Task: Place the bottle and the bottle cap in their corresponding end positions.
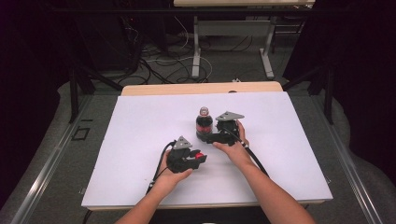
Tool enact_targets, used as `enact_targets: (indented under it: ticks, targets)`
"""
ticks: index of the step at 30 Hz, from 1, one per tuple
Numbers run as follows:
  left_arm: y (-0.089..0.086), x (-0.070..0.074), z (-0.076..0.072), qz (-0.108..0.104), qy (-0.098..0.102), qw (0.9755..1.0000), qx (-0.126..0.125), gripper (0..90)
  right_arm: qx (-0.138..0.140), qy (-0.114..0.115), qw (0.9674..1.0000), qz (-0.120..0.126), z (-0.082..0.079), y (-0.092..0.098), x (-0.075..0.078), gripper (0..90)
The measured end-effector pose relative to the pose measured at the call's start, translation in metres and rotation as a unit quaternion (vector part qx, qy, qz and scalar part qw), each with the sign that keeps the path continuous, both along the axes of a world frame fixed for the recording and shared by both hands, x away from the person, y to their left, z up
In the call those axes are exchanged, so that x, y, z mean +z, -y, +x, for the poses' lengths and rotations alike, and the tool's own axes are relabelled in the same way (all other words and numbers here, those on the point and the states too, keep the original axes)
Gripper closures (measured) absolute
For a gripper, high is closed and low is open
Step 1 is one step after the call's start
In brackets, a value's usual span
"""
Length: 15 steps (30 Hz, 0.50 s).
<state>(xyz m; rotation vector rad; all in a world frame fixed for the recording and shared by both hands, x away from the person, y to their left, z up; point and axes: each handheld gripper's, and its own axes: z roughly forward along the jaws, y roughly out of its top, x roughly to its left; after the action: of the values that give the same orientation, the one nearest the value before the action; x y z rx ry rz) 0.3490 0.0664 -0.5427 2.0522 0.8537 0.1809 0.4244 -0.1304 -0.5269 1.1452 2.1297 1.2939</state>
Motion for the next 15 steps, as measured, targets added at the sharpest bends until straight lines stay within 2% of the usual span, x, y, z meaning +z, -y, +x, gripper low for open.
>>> enact_targets:
  ticks: [2,3,5,7,9,10,12,14,15]
  targets:
    - [0.005,-0.005,0.002,0.014,0.002,0.9999,-0.003,60.7,-0.004,0.007,1.0000,0.003,-0.006,0.010,0.000,13.9]
    - [0.007,-0.009,0.003,0.010,0.000,0.9999,-0.003,60.7,-0.009,0.010,0.9999,0.003,-0.010,0.015,0.001,13.9]
    - [0.010,-0.012,0.005,0.021,-0.004,0.9998,-0.003,60.7,-0.017,0.009,0.9997,0.014,-0.016,0.025,0.002,13.4]
    - [0.013,-0.017,0.008,0.014,-0.014,0.9998,-0.002,60.6,-0.022,0.005,0.9996,0.018,-0.022,0.034,0.002,10.1]
    - [0.017,-0.019,0.008,0.022,-0.018,0.9996,-0.008,60.3,-0.022,0.005,0.9996,0.018,-0.028,0.044,0.002,5.8]
    - [0.018,-0.020,0.008,0.033,-0.016,0.9993,-0.009,59.7,-0.025,0.003,0.9995,0.019,-0.032,0.047,0.002,3.8]
    - [0.020,-0.022,0.007,0.030,-0.015,0.9994,-0.008,54.2,-0.029,-0.003,0.9995,0.014,-0.038,0.055,0.002,0.5]
    - [0.018,-0.020,0.007,0.038,-0.010,0.9992,-0.006,48.2,-0.032,0.001,0.9995,0.005,-0.044,0.060,0.002,0.0]
    - [0.016,-0.019,0.007,0.035,-0.008,0.9993,-0.004,45.0,-0.033,0.006,0.9994,-0.002,-0.047,0.063,0.003,0.0]
